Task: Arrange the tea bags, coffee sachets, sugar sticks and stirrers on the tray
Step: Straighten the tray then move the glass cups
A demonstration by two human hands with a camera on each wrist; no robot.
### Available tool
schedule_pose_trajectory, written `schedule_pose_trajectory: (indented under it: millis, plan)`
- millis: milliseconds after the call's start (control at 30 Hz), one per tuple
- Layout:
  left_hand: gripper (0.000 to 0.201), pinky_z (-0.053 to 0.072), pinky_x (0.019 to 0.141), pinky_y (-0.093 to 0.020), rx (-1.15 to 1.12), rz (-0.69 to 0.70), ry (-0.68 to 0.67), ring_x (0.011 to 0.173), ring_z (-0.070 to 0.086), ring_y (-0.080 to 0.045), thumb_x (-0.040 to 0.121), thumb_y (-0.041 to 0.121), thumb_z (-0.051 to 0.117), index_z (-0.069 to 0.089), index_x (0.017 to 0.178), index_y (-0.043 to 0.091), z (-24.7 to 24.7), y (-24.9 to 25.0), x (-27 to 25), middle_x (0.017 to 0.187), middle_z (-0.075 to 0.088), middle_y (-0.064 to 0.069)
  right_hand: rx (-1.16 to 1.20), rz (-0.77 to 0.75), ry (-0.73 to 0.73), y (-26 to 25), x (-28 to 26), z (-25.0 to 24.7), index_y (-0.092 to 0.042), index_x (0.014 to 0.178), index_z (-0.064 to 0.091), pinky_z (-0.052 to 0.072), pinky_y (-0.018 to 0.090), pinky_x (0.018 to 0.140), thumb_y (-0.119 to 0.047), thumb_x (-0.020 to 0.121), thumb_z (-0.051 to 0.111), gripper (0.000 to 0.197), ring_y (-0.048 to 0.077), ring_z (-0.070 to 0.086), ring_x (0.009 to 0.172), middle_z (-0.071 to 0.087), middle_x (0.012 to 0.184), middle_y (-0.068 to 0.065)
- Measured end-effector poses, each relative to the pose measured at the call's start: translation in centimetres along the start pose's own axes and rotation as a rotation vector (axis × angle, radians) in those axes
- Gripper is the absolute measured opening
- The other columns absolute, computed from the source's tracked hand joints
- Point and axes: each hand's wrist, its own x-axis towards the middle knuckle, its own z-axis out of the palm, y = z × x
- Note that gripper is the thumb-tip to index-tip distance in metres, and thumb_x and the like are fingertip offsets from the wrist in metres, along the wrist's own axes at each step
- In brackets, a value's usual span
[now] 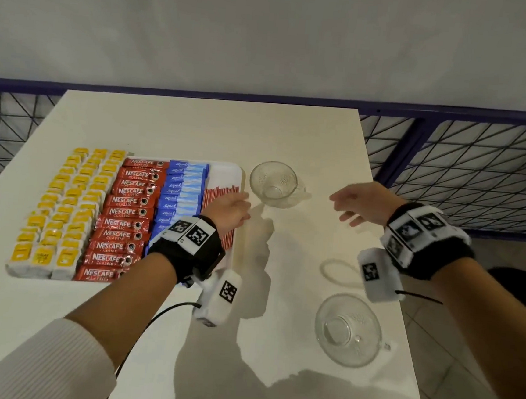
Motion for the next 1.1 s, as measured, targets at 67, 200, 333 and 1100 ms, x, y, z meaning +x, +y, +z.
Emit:
schedule_pose_trajectory:
  millis: [67,200,333,1100]
  plan:
    - [0.035,0.045,0.075,-0.022,0.122,-0.037,-0.132,0.082,0.056,-0.016,0.095,0.000,0.039,0.048,0.129,0.002,0.7,-1.1,-2.6,0.110,0.057,-0.009,-0.093,0.027,-0.070,2.7,-3.1,-0.5,-0.011,0.108,0.061,0.051,0.020,0.060,-0.003,0.092,0.050,0.021,0.015,0.061,0.076,0.059,0.089,0.000]
    - [0.025,0.047,0.070,-0.022,0.306,-0.153,-0.383,0.076,0.057,-0.013,0.095,0.003,0.042,0.055,0.115,0.009,3.0,-3.9,-6.9,0.096,0.058,-0.002,-0.285,0.161,-0.197,8.0,-8.1,0.2,-0.008,0.114,0.061,0.042,0.009,0.041,0.007,0.087,0.044,0.035,0.007,0.056,0.062,0.060,0.103,0.005]
    - [0.034,0.051,0.070,-0.022,0.312,-0.197,-0.445,0.079,0.060,-0.014,0.097,0.019,0.045,0.050,0.127,0.006,4.9,-5.6,-9.6,0.114,0.055,-0.005,-0.142,0.244,-0.308,10.6,-12.0,2.0,-0.003,0.122,0.056,0.048,0.014,0.041,0.013,0.084,0.049,0.041,0.014,0.055,0.066,0.052,0.111,0.009]
    - [0.027,0.056,0.052,-0.024,-0.196,-0.211,-0.175,0.054,0.066,-0.019,0.095,0.025,0.050,0.050,0.117,0.010,-0.2,-2.8,-7.0,0.115,0.055,-0.006,0.182,0.122,0.022,2.7,-5.4,9.5,-0.010,0.081,0.064,0.049,0.040,0.095,-0.003,0.085,0.058,0.010,0.026,0.060,0.092,0.062,0.087,0.011]
